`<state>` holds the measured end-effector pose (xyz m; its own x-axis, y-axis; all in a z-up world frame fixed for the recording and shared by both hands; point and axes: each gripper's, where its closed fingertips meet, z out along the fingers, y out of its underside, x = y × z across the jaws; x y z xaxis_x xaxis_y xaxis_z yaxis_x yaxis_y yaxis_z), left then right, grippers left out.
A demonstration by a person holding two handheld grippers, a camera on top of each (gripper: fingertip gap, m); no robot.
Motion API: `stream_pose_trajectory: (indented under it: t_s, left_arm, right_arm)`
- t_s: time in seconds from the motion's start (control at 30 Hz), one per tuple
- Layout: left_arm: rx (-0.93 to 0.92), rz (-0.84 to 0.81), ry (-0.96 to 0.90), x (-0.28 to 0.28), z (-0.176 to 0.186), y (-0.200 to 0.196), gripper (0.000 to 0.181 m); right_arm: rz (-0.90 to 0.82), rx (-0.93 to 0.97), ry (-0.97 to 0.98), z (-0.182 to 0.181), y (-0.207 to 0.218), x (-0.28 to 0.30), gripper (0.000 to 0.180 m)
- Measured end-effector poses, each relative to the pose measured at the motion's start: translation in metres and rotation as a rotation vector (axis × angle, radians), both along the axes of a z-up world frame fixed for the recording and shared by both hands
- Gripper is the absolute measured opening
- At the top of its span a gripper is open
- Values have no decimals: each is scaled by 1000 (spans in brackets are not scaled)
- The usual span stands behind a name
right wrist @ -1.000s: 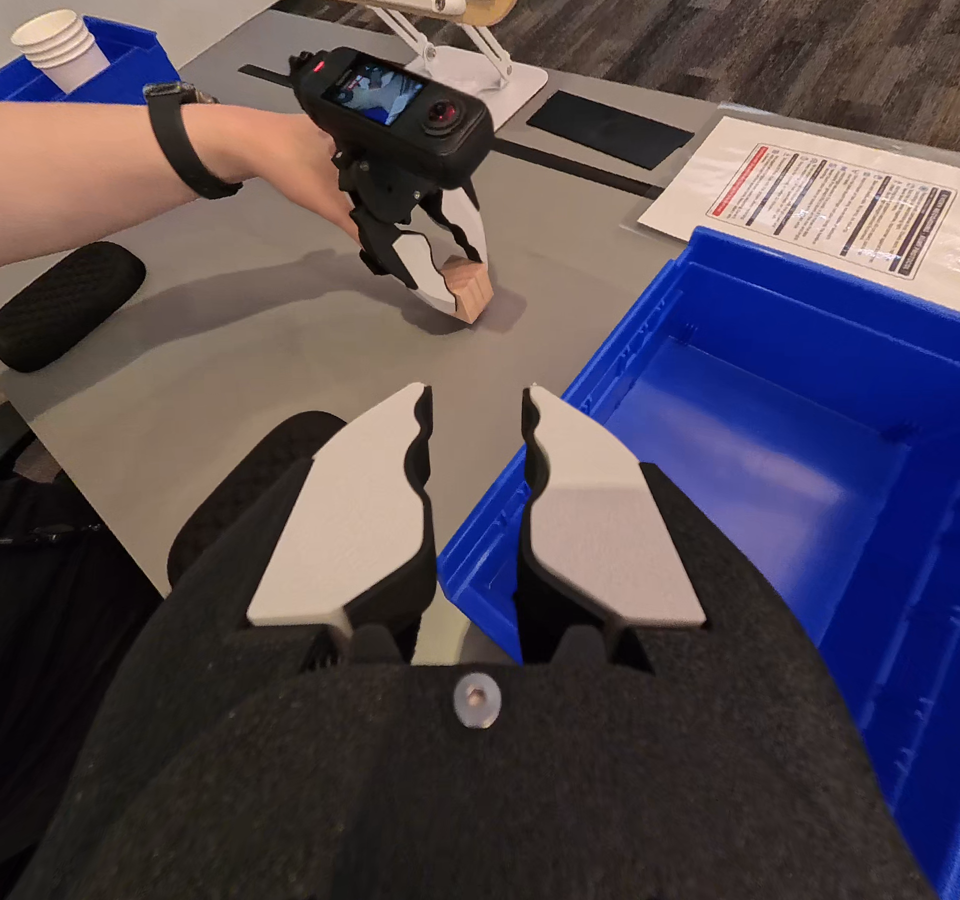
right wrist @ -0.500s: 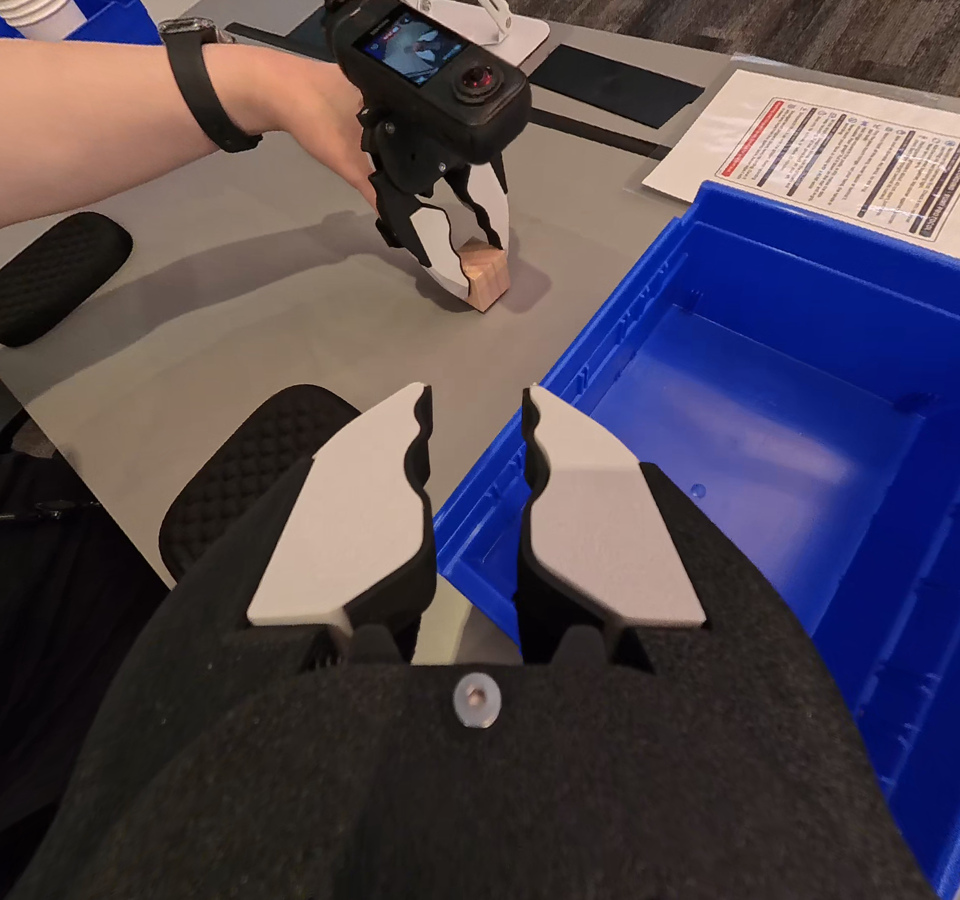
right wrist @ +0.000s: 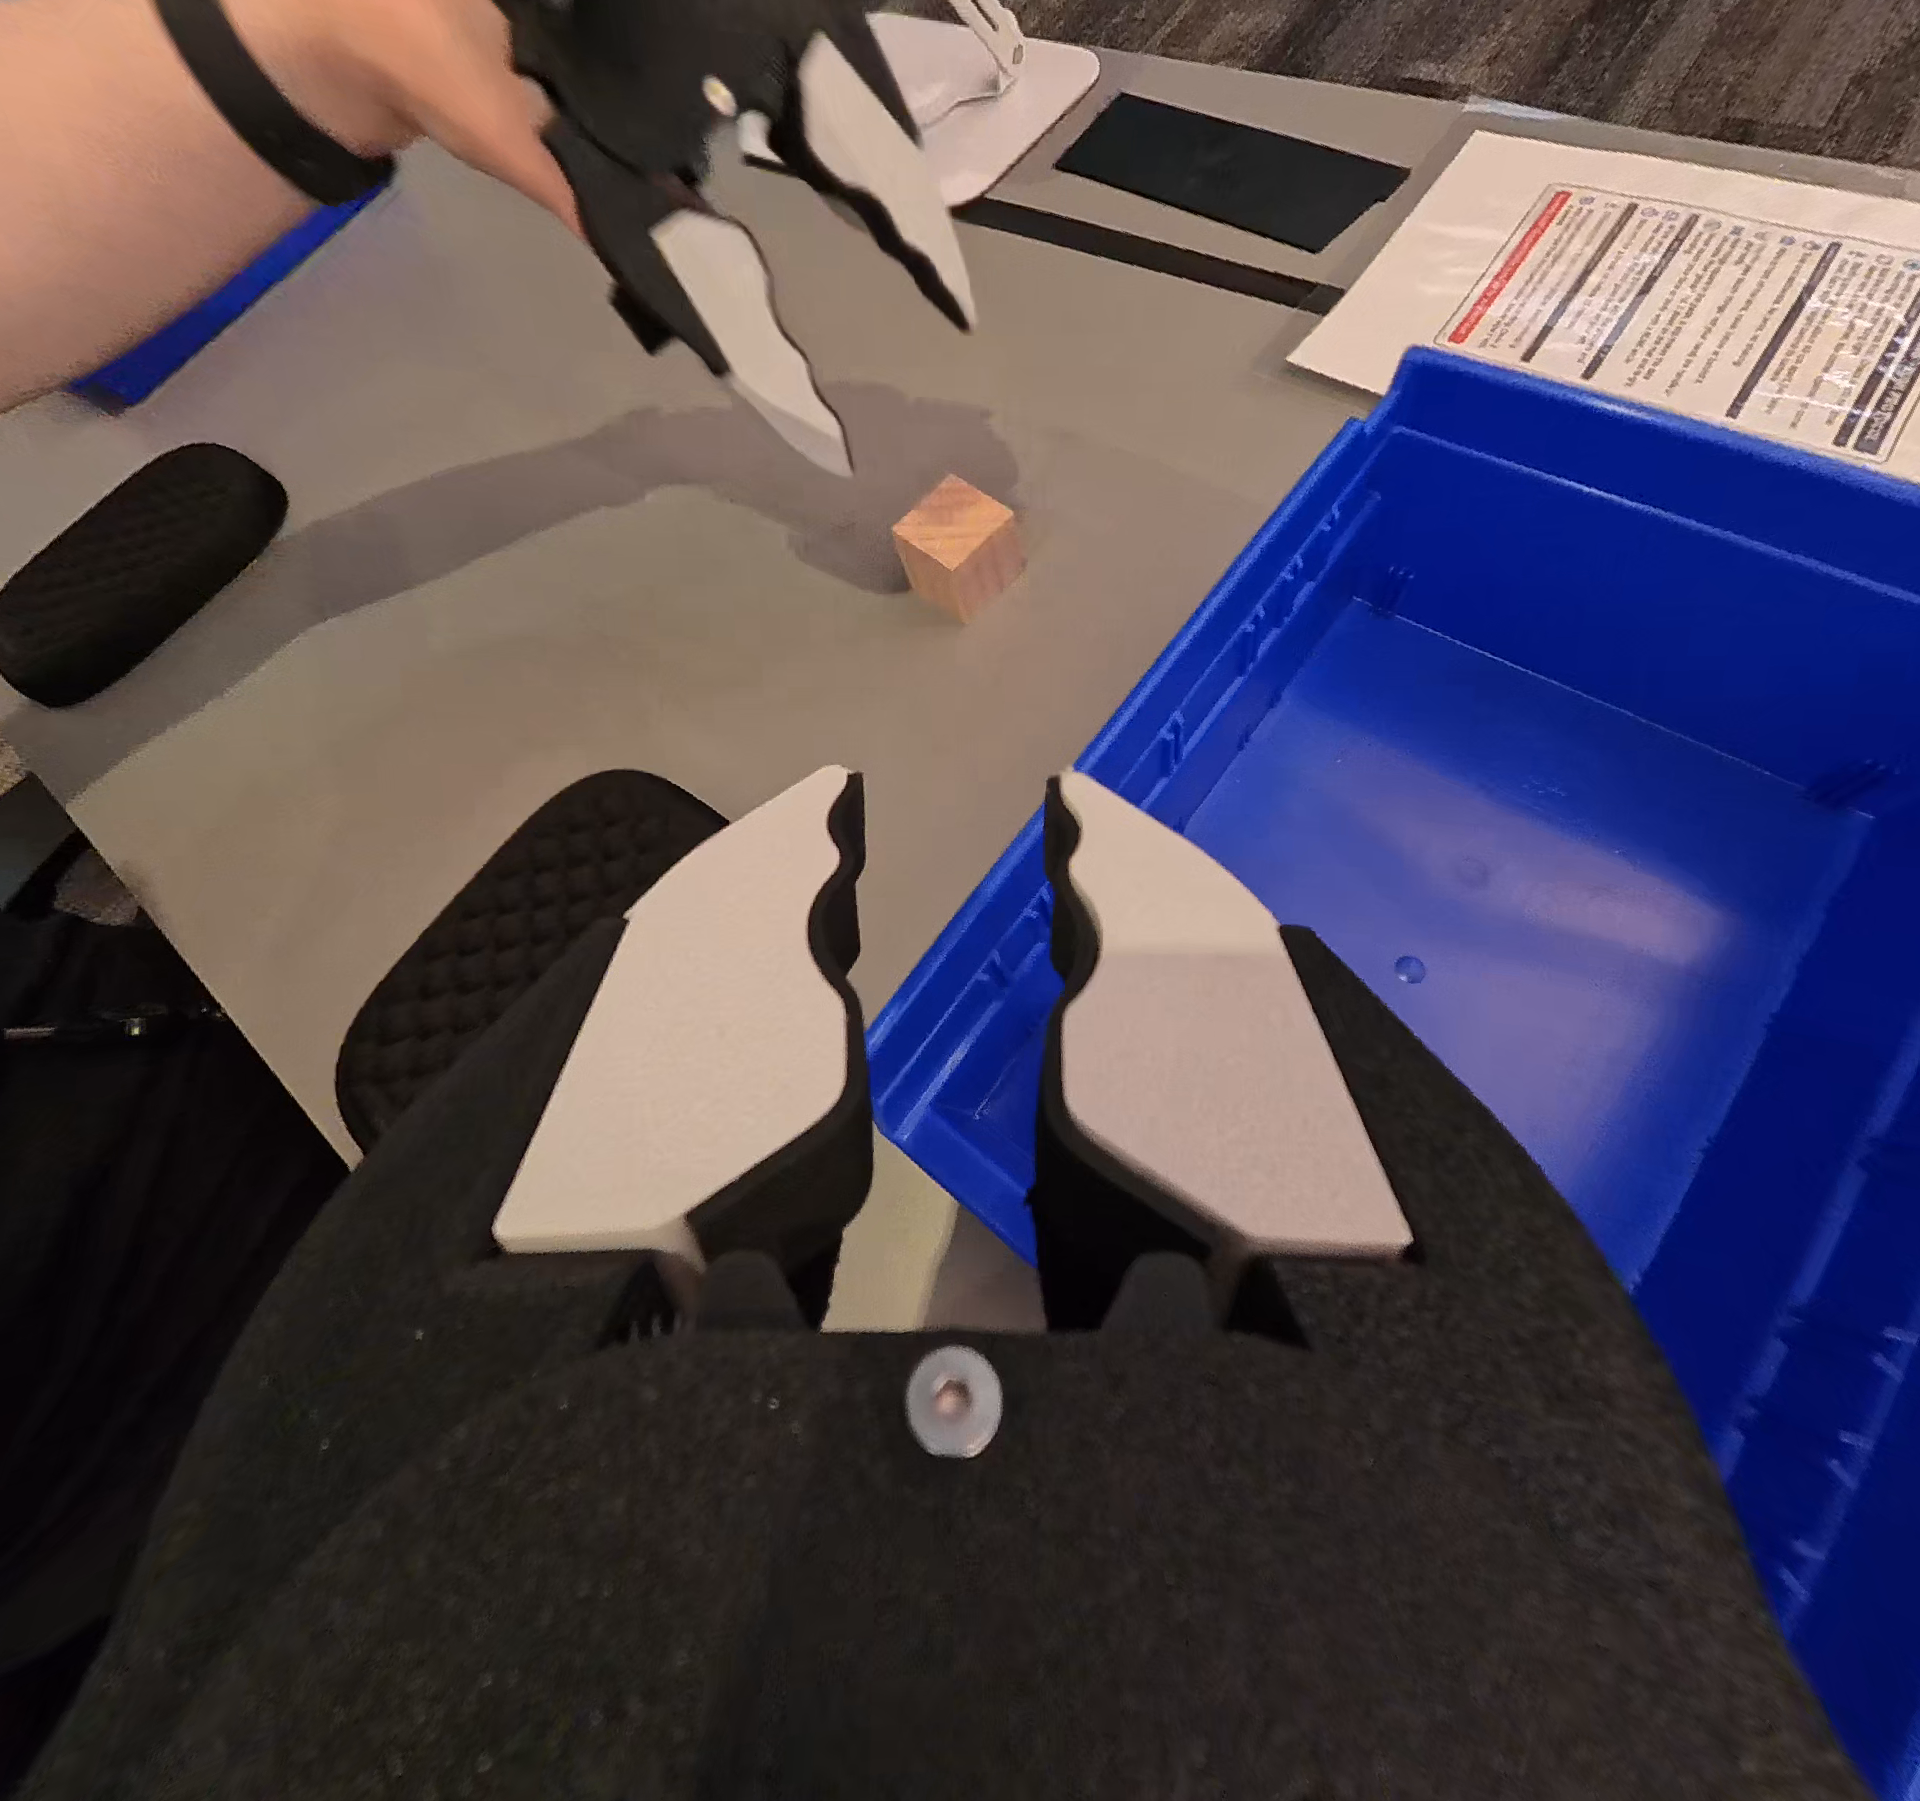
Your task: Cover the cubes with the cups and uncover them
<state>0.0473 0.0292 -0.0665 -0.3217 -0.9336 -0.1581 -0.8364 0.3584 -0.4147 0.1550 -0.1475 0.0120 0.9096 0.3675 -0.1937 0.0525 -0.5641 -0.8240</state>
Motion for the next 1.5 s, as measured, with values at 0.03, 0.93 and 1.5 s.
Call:
stream_pose_trajectory:
  t_s: [0.03, 0.93, 1.5]
  left_arm:
    - [27, 34, -51, -13, 17, 5, 68]
    - [-99, 1653, -68, -679, -11, 98, 70]
    - [-235, 1725, 124, -676, -69, 107, 52]
  right_arm:
    - [5, 9, 0, 2, 1, -2, 32]
    - [182, -64, -151, 9, 83, -103, 33]
    - [138, -51, -124, 13, 65, -87, 32]
